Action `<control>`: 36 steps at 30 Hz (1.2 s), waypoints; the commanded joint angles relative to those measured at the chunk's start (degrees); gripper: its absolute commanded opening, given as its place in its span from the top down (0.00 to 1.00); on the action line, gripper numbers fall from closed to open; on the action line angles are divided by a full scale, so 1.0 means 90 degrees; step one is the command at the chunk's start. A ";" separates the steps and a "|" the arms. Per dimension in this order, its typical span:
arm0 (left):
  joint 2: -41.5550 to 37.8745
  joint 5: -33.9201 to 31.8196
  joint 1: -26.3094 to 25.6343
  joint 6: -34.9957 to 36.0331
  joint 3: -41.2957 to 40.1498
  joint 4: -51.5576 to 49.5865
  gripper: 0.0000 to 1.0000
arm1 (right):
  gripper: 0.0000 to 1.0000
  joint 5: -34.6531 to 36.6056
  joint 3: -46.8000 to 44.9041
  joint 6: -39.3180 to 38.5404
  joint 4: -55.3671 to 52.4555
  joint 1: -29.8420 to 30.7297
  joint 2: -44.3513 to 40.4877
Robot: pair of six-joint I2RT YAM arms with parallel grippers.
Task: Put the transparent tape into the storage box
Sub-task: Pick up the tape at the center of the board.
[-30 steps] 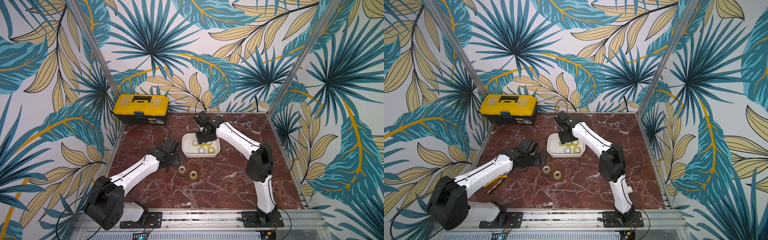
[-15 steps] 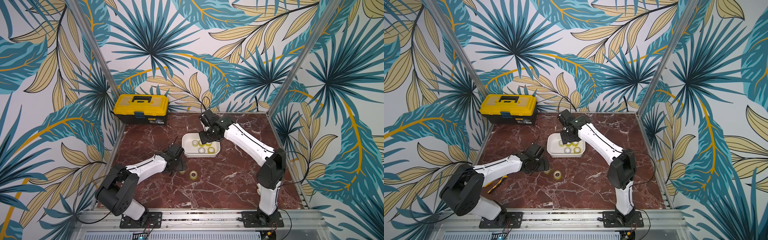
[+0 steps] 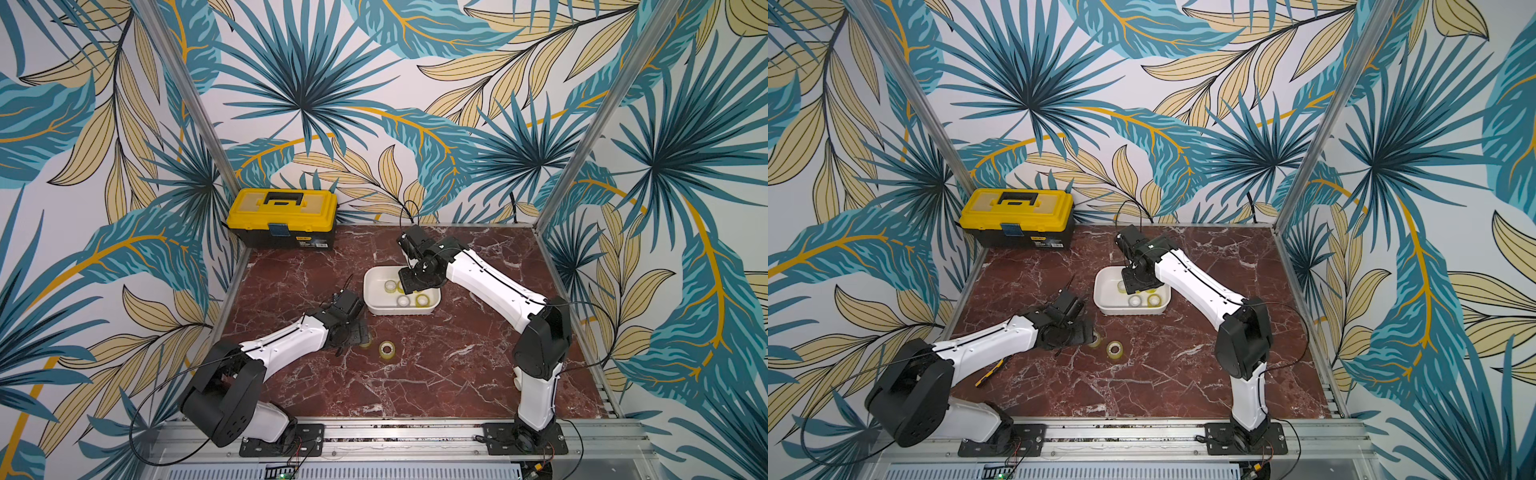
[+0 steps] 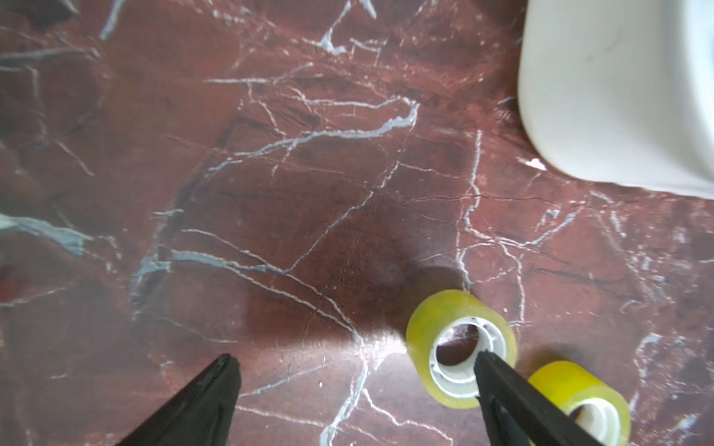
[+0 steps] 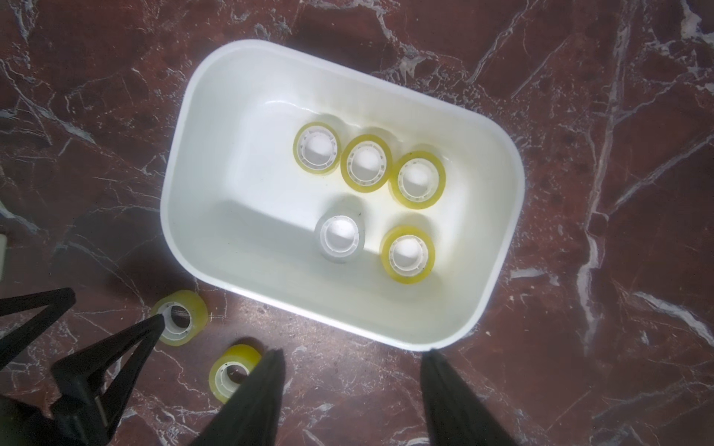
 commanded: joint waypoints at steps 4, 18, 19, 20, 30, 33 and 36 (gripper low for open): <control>0.0274 0.0003 -0.0044 -0.0014 0.0006 0.0279 0.01 | 0.40 0.0014 -0.0144 0.0134 -0.0114 0.0048 -0.0212; 0.0849 0.0206 -0.0147 0.0018 0.0153 0.0213 0.59 | 0.42 0.0083 -0.0158 0.0215 -0.0118 0.0058 -0.0192; 0.0839 0.0212 -0.0154 0.0028 0.0171 0.0212 0.63 | 0.42 0.0098 -0.0149 0.0217 -0.0115 0.0058 -0.0198; 0.0839 0.0222 -0.0161 0.0033 0.0185 0.0221 0.68 | 0.42 0.0117 -0.0139 0.0226 -0.0120 0.0059 -0.0202; 0.0175 -0.0297 -0.0181 0.0035 0.0329 -0.0388 1.00 | 0.32 0.0150 -0.0157 0.0256 -0.0123 0.0059 -0.0284; -0.0207 -0.0583 -0.0176 0.0222 0.0696 -0.0851 1.00 | 0.23 0.0148 -0.0168 0.0256 -0.0114 0.0058 -0.0298; -0.0450 -0.0810 -0.0172 0.0498 0.1303 -0.1299 1.00 | 0.03 0.0176 -0.0178 0.0275 -0.0122 0.0058 -0.0316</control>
